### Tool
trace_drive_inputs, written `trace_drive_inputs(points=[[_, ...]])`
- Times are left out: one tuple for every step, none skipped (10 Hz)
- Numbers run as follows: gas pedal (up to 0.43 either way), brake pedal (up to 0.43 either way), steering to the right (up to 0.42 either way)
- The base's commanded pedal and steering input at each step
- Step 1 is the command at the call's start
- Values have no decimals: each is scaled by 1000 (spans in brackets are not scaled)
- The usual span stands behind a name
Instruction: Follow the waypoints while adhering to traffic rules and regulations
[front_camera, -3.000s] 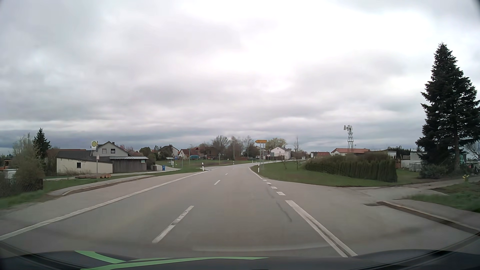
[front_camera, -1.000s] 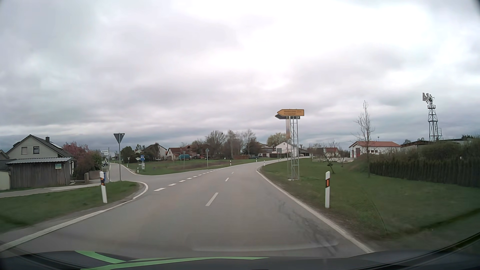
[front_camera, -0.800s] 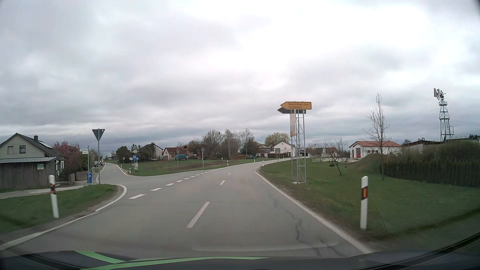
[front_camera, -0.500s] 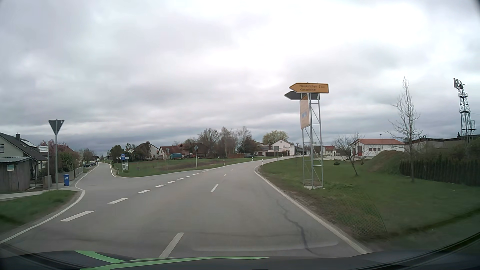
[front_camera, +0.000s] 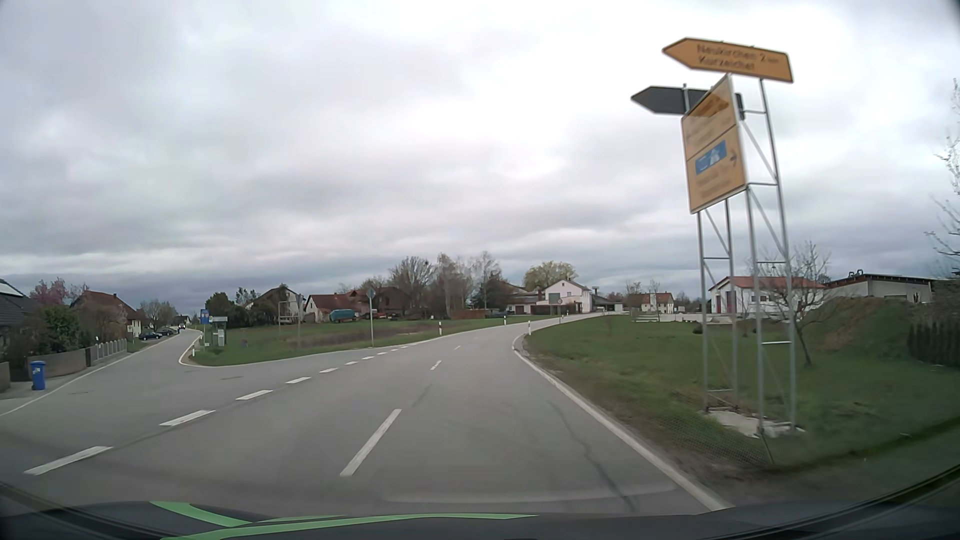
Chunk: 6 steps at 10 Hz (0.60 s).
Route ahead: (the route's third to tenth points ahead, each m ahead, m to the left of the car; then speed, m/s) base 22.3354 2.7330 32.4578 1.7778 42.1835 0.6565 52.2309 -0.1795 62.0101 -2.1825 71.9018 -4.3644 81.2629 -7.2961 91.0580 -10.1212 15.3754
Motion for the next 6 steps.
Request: trace_drive_inputs(points=[[79, 0, 3], [79, 0, 3], [79, 0, 3], [87, 0, 3], [87, 0, 2], [87, 0, 2]])
